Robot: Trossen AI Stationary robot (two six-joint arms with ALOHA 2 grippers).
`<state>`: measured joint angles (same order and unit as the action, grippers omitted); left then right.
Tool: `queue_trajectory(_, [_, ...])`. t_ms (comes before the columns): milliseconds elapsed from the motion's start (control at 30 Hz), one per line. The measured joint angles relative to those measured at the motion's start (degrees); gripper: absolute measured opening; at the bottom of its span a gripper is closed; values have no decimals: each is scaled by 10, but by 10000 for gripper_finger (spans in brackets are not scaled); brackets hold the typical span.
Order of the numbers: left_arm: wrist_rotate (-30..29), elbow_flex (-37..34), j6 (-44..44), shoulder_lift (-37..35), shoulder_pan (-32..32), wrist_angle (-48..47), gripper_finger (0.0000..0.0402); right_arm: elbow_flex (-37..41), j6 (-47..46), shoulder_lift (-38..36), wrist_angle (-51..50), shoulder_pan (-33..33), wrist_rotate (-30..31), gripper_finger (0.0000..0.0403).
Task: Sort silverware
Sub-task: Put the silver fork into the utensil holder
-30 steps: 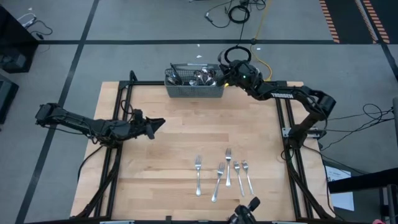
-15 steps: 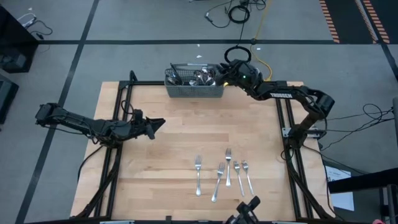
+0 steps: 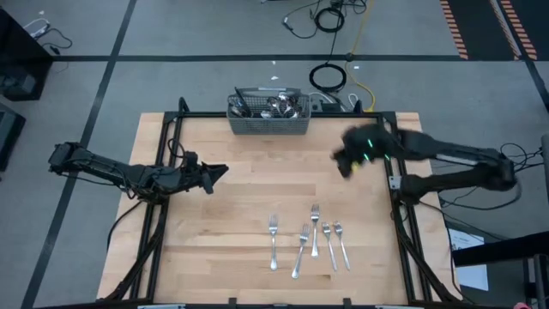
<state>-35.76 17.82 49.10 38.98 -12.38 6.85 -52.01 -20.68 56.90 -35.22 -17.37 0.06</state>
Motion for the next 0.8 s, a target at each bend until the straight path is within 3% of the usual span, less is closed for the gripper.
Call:
queue_trajectory(67, [6, 0, -1, 0, 0, 0, 105, 20, -97, -41, -48, 93, 48, 79])
queue_trajectory(267, [12, 0, -1, 0, 0, 1, 105, 121, -424, -86, -5, 355, 199, 75])
queue_trajectory(367, [18, 0, -1, 0, 0, 3, 105, 152, -528, -32, 62, 454, 262, 75])
queue_trajectory(500, [38, 0, 0, 0, 0, 3, 105, 131, -620, 83, 85, 536, 347, 73])
queue_trajectory(700, [42, 0, 1, 0, 0, 9, 105, 5, -860, 244, -198, 597, 352, 51])
queue_trajectory(800, [43, 0, 0, 0, 0, 17, 105, -76, -918, 312, -314, 616, 302, 49])
